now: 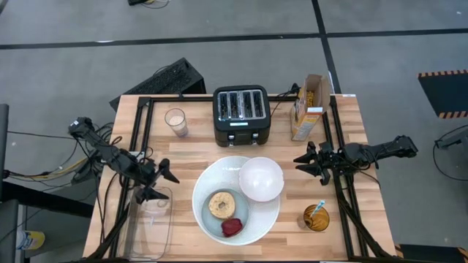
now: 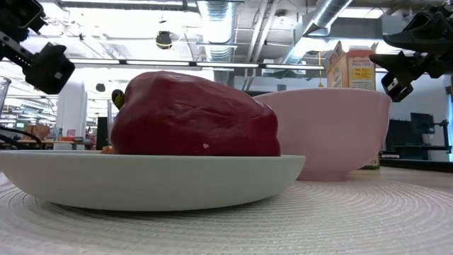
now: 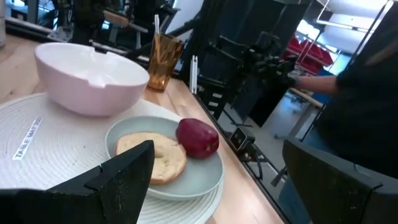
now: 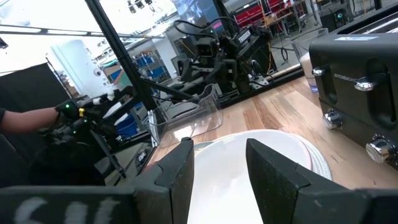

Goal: Arrange a breakfast setting
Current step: Put the blue spoon on the white table mat

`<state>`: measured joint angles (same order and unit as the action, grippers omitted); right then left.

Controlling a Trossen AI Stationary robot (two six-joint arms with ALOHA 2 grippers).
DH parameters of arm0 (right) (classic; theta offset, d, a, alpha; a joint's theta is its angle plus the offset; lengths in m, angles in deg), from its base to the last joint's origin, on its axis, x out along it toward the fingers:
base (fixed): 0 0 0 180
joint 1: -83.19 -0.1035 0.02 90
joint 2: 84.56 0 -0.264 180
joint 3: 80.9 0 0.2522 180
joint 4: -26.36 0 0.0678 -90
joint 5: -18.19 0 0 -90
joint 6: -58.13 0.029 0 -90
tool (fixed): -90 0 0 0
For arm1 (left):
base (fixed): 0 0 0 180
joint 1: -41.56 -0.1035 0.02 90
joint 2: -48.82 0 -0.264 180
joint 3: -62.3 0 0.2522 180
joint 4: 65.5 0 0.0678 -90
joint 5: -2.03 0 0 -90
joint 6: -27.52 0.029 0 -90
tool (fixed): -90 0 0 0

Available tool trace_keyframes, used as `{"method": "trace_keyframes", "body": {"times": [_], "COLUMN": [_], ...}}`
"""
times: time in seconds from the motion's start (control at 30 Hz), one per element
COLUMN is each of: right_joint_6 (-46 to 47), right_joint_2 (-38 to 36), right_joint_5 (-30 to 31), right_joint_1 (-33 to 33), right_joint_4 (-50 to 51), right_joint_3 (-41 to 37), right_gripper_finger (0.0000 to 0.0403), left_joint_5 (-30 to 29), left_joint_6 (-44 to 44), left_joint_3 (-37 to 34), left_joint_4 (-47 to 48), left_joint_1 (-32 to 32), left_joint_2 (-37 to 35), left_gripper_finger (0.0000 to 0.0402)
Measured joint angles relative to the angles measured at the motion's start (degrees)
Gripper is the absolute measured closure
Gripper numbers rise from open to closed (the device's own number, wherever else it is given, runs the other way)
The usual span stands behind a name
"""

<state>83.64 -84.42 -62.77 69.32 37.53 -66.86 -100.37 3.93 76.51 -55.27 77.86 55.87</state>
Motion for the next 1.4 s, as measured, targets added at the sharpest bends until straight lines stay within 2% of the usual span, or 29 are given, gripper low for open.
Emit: {"method": "trace_keyframes", "body": {"times": [0.2, 0.37, 0.7, 0.93, 1.2, 1.4], "right_joint_6": [0.00, 0.96, 24.42, 31.49, 31.79, 41.82], "right_joint_2": [0.00, 0.02, 0.02, 0.00, 0.01, 0.01], "right_joint_5": [0.24, 4.85, 4.82, 4.63, 3.13, 2.60], "right_joint_1": [0.02, 1.08, 3.51, 3.91, 3.43, 2.09], "right_joint_4": [0.00, -1.31, -3.11, -2.86, -2.82, -5.12], "right_joint_3": [-0.01, -0.01, -0.01, -0.02, 0.00, 0.02], "right_gripper_finger": [0.0235, 0.0235, 0.0235, 0.0235, 0.0235, 0.0235], "left_joint_5": [-0.01, 0.00, -0.02, -0.02, -0.02, -0.01], "left_joint_6": [0.00, 0.00, 0.00, 0.00, 0.00, 0.00], "left_joint_3": [-0.02, -0.02, -0.02, -0.02, -0.02, -0.02], "left_joint_4": [0.00, -0.02, -0.04, -0.04, -0.04, -0.04], "left_joint_1": [0.00, -0.02, -0.02, -0.01, -0.01, -0.01], "left_joint_2": [-2.83, -5.06, -6.97, -6.97, -6.95, -6.95], "left_gripper_finger": [0.0061, 0.0061, 0.0061, 0.0061, 0.0061, 0.0061]}}
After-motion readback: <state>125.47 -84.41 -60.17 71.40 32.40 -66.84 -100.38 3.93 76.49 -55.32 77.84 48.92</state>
